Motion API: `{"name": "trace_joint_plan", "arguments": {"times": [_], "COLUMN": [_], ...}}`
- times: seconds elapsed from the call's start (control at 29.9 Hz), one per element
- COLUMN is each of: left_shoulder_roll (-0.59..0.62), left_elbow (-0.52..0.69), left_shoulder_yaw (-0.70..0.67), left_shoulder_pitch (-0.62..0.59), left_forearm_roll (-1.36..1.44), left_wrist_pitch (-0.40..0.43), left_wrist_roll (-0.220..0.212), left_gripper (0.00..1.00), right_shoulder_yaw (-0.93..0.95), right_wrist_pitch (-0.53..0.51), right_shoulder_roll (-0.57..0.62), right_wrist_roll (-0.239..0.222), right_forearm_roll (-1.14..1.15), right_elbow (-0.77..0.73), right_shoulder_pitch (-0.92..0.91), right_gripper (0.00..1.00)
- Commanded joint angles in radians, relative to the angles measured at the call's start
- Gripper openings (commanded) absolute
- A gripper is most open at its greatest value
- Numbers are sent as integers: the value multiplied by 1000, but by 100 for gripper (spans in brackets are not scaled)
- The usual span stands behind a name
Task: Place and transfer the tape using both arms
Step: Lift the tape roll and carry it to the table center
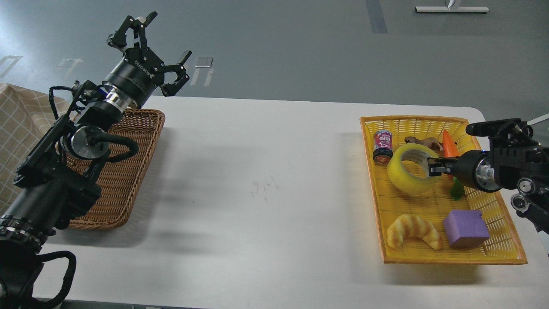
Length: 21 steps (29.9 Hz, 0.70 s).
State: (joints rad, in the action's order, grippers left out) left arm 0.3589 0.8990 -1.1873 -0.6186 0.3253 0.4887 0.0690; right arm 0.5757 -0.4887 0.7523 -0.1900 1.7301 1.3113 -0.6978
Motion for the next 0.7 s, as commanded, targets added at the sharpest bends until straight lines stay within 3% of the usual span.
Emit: {"name": "trace_joint_plan", "arguments": {"times": [0.0,0.13,0.4,0.67], "left_shoulder_roll": [0,-6,-8,-8], "left_elbow": [0,0,0,0], "left_shoulder_yaw": [0,0,0,0], "left_shoulder_pitch": [2,-1,-7,-12], "left_forearm_roll": [0,0,0,0], "left_wrist_pitch": [0,0,0,0], "left_wrist_roll": [0,0,0,0], "left_gripper": [99,99,99,99], "right_shoulder_yaw": [1,0,0,-17], "right_wrist_pitch": [0,0,0,0], "right_shoulder_roll": [62,119,107,-66], "right_wrist_roll": [0,0,0,-12], "right_forearm_roll": [-49,-118,-122,-116], "right_elbow": [83,161,180,164], "right_shoulder_pitch": [-20,-71,-164,-227], "right_gripper": [0,0,0,0]}}
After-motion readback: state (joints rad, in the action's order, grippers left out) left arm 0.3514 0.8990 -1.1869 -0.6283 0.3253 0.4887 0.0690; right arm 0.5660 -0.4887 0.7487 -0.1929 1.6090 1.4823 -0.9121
